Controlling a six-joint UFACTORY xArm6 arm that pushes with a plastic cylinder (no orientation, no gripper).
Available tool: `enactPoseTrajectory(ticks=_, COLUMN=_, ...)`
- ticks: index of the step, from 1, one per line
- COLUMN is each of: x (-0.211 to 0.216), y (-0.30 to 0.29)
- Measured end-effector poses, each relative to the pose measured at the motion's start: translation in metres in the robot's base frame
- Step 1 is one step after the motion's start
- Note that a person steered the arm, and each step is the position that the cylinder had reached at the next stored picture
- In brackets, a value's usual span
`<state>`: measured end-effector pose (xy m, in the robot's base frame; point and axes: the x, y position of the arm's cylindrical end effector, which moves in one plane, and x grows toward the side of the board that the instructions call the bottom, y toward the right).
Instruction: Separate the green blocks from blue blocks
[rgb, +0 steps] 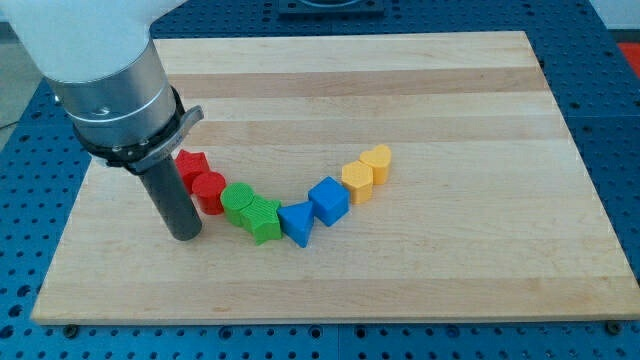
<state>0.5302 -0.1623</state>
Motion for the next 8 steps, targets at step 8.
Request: enactPoseTrajectory(ticks=8, x=0.024, y=0.058)
